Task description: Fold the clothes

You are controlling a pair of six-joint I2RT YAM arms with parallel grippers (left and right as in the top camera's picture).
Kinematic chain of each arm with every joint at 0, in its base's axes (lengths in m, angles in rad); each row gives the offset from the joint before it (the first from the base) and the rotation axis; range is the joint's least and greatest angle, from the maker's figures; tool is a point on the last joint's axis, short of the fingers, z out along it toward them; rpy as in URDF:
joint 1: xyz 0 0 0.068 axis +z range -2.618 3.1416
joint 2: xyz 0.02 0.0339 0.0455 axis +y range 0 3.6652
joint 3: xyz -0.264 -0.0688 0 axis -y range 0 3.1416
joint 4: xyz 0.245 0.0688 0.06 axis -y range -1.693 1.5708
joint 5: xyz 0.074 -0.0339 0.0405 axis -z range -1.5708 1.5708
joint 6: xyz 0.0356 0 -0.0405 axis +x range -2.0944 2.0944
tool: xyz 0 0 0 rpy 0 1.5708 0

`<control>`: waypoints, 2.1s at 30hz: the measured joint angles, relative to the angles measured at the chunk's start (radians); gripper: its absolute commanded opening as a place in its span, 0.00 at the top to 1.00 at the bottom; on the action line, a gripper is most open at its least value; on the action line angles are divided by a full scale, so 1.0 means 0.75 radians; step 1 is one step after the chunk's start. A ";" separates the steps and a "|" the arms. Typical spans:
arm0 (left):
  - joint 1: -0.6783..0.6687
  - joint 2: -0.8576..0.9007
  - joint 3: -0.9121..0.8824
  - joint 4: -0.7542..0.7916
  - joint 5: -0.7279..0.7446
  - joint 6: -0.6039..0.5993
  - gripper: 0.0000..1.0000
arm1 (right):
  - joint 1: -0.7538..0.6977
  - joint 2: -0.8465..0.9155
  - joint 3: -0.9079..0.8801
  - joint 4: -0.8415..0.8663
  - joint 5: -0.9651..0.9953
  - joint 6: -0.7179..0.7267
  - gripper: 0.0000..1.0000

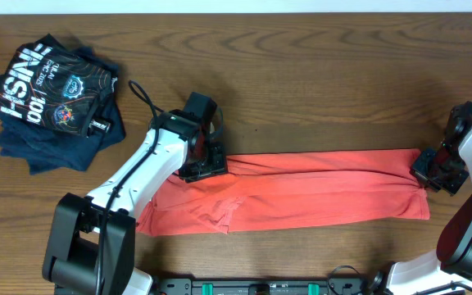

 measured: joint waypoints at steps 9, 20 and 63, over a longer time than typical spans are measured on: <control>0.001 0.000 -0.027 0.056 -0.068 -0.083 0.65 | 0.000 0.000 0.000 0.001 0.000 0.000 0.97; -0.001 0.000 -0.045 0.057 -0.087 -0.104 0.94 | 0.000 0.000 0.000 0.000 -0.001 0.000 0.97; -0.077 0.001 -0.110 0.094 -0.129 -0.187 0.94 | 0.000 0.000 0.000 -0.004 -0.011 0.000 0.97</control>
